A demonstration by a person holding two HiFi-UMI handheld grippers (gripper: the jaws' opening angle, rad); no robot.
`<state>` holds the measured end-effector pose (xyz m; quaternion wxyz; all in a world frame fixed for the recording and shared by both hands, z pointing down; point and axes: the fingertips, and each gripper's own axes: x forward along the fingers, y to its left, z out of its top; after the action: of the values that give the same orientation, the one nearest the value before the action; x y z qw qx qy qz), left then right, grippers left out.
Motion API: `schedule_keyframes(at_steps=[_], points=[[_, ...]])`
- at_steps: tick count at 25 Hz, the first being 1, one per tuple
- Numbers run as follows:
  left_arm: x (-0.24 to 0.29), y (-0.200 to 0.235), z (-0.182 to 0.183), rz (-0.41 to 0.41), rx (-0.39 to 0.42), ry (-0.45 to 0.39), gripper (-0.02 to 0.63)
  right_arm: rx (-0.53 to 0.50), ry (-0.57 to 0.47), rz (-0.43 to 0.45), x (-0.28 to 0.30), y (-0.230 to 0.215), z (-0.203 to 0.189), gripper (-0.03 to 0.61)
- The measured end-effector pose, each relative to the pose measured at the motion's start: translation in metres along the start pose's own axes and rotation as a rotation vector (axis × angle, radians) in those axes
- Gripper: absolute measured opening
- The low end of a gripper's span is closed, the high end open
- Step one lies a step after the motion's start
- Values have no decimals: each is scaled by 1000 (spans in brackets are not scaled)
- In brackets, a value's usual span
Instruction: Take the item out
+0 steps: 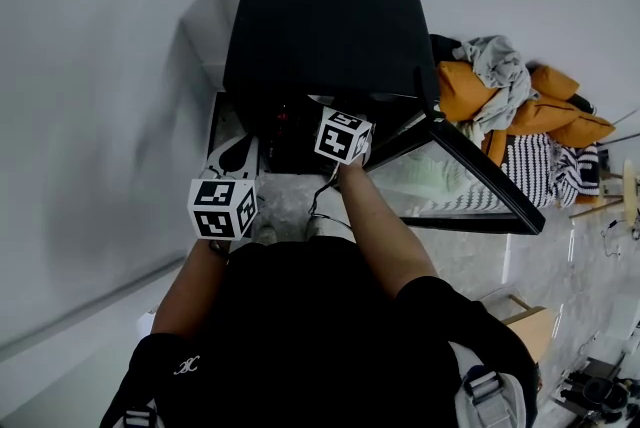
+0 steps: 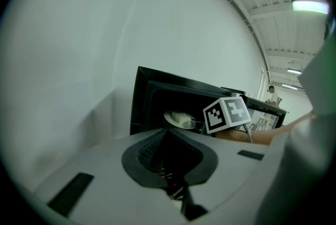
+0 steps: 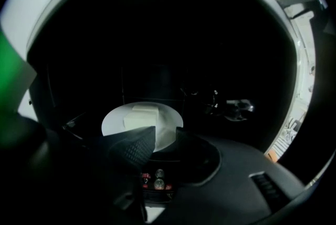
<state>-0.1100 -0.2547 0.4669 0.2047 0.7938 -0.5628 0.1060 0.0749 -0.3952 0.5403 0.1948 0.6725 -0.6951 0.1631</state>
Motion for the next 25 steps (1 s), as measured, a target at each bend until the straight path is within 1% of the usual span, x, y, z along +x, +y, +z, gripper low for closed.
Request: schedule_keyframes(at_steps=[8,17,22,25], points=[[1,-6,-4,-31,-1,5,8,-5,1,-14,-15,-6,-8,129],[0,-14,-6,-56,8,10,8,21,7,4,-22,-7,-11,129],[0,-13,-8,-53,4,10,8,88,-21,24,-27,-11,-12,129],[-1,-13,-10,-52,1,13,8,189,-32,83,-36,-10,-16,129]])
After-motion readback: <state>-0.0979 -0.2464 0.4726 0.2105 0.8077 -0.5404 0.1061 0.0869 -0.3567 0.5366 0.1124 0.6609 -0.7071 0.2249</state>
